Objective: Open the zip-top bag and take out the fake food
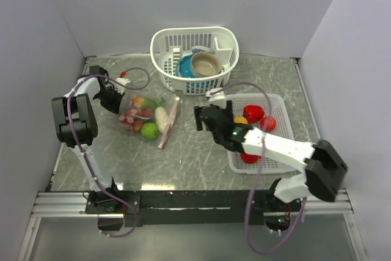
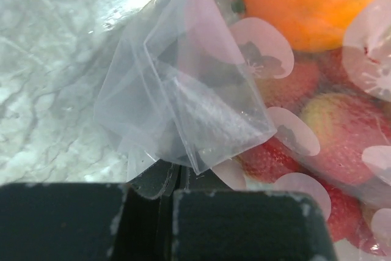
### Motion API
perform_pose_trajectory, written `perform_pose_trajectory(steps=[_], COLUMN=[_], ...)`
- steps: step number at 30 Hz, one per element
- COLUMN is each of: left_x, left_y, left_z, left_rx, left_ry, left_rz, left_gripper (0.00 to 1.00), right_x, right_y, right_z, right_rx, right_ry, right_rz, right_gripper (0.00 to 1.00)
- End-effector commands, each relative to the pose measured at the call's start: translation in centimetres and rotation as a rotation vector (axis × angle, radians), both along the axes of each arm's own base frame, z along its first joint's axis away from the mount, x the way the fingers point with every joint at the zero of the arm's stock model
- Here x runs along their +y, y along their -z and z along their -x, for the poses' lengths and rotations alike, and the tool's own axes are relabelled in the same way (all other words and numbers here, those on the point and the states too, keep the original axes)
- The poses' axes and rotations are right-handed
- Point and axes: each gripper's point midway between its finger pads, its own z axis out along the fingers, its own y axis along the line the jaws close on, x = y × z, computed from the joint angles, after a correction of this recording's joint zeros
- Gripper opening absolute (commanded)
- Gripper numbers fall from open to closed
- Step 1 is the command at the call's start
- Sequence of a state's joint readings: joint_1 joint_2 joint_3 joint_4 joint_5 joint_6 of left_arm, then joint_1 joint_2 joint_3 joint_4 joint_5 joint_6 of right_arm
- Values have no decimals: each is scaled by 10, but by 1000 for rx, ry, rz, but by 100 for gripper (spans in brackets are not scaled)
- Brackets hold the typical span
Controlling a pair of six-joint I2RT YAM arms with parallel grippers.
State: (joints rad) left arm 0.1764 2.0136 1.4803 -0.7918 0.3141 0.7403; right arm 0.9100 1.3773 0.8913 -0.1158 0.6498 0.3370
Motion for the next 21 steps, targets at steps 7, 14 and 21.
perform_pose_trajectory(steps=[7,14,21], left_x=[4,-15,-30], left_y=[-10,-4,5], left_z=[-27,-28,-6], left_rx=[-43,-36,10], left_ry=[-16,6,22], left_rz=[-36,-32,-37], left_gripper=[1,1,1], right_x=[97,133,165], right_y=[55,67,65], right_z=[-54,-66,-60], right_rx=[81,119,128], right_ry=[-148,-194,-256], right_rz=[56,57,-17], right_gripper=[100,100,98])
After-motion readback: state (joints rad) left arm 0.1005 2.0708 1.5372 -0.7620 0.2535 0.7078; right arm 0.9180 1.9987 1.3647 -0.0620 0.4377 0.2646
